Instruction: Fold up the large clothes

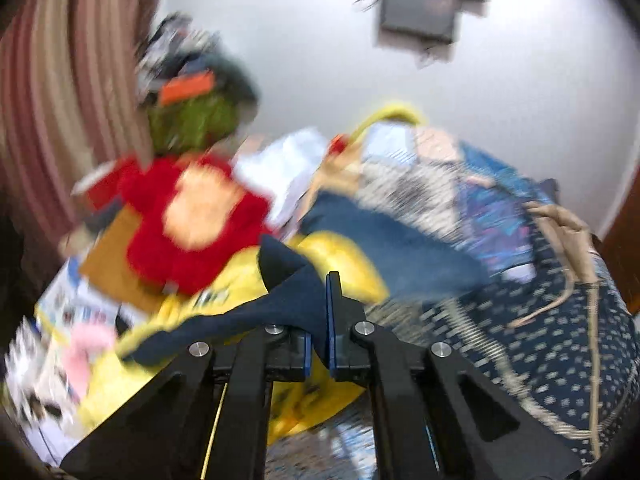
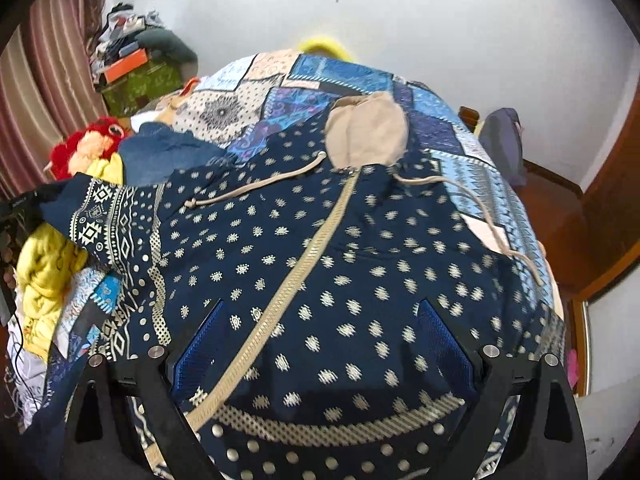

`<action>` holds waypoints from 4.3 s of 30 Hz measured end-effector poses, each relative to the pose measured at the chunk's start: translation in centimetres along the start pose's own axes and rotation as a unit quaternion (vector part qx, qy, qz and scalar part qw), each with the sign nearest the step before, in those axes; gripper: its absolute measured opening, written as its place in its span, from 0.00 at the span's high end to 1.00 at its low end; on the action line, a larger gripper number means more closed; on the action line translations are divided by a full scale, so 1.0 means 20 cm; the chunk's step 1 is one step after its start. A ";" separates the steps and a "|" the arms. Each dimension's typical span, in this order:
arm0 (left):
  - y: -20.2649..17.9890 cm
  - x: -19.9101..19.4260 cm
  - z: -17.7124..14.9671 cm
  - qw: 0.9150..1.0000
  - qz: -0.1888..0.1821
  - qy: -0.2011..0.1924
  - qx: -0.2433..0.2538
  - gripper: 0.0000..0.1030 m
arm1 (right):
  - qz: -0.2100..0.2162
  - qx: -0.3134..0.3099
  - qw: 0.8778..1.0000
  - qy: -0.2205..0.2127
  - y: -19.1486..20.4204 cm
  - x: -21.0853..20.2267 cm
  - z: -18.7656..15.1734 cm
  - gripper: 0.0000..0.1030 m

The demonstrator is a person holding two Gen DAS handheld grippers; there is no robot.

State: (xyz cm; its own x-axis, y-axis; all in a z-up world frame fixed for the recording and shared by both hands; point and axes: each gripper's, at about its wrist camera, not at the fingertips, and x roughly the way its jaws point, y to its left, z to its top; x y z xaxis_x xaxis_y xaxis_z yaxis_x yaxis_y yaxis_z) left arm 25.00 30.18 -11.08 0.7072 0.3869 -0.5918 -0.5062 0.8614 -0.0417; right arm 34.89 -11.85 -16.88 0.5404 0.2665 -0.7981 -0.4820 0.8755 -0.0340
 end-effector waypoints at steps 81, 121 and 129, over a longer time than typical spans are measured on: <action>-0.65 0.38 -0.47 0.944 -0.223 0.212 0.121 0.43 | 0.065 -0.077 0.995 0.014 0.47 0.27 0.25 0.90; -1.06 0.44 -0.64 0.942 -0.155 0.232 0.189 0.36 | -0.124 0.062 0.988 0.068 -0.75 0.10 -0.44 0.25; -1.14 0.27 -0.51 0.954 -0.169 0.171 0.180 0.37 | -0.110 0.117 0.986 0.042 -0.88 -0.14 -0.51 0.25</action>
State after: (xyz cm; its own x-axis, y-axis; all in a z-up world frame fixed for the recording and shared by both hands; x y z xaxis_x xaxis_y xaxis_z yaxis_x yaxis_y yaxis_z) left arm 35.34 9.21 -21.43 0.5658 -0.0101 -0.8245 -0.0312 0.9989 -0.0336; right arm 34.86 -32.03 -20.18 0.5494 0.0347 -0.8348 -0.1823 0.9800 -0.0792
